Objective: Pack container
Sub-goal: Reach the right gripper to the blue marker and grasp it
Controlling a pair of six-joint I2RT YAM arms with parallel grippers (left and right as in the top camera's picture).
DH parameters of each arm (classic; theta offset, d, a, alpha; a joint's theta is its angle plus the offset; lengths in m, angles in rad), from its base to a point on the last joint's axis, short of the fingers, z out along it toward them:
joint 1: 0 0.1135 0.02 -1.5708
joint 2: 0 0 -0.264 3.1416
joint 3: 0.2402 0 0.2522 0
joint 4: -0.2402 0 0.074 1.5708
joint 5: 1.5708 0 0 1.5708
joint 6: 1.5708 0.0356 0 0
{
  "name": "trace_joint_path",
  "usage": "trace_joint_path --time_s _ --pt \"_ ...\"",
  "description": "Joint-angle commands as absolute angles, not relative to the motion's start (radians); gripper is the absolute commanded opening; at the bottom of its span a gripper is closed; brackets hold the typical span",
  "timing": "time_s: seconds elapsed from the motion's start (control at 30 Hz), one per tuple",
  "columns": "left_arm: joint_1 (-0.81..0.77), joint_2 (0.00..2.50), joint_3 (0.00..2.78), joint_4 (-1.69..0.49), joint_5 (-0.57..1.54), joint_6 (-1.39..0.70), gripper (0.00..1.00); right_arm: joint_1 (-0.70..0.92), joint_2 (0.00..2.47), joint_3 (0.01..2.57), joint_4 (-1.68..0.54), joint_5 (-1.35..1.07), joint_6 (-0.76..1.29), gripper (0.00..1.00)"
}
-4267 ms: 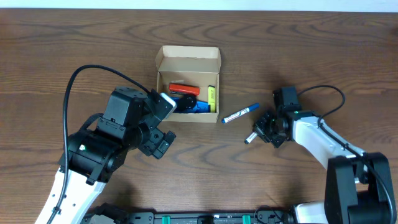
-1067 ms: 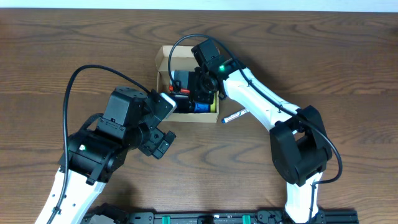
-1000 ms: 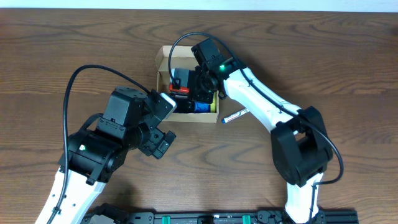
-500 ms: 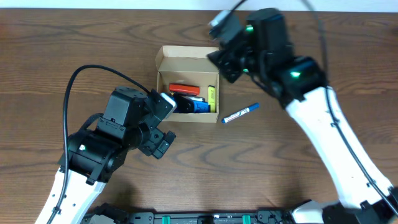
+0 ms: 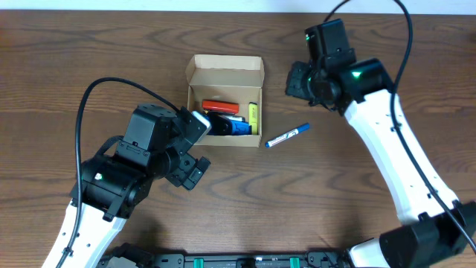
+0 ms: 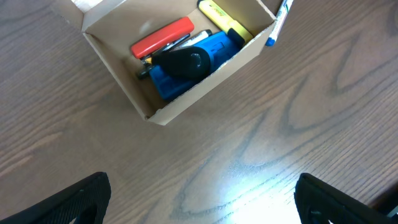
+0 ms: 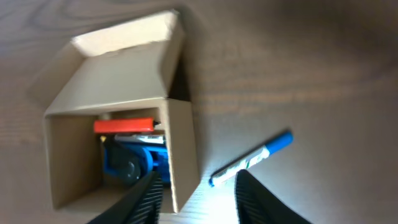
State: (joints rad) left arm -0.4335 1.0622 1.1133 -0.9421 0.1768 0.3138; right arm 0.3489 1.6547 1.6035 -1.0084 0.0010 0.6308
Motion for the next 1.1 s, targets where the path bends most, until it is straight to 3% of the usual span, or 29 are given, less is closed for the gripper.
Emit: trace_joint_path --time_s 0.0,0.4,0.8,1.07 --pt "-0.430 1.055 1.132 -0.945 0.180 0.310 0.95 0.343 1.707 1.545 -1.011 0.041 0.888 0.45" --pt "-0.430 1.055 1.132 -0.945 0.180 0.310 0.95 0.298 1.786 1.227 -0.824 -0.036 1.193 0.45" --pt "-0.430 1.055 1.132 -0.945 0.180 0.310 0.95 0.292 1.804 1.110 -0.626 -0.039 1.247 0.44" --pt "-0.430 1.055 1.132 -0.945 0.180 0.310 0.95 0.291 1.864 1.110 -0.585 -0.083 1.250 0.56"
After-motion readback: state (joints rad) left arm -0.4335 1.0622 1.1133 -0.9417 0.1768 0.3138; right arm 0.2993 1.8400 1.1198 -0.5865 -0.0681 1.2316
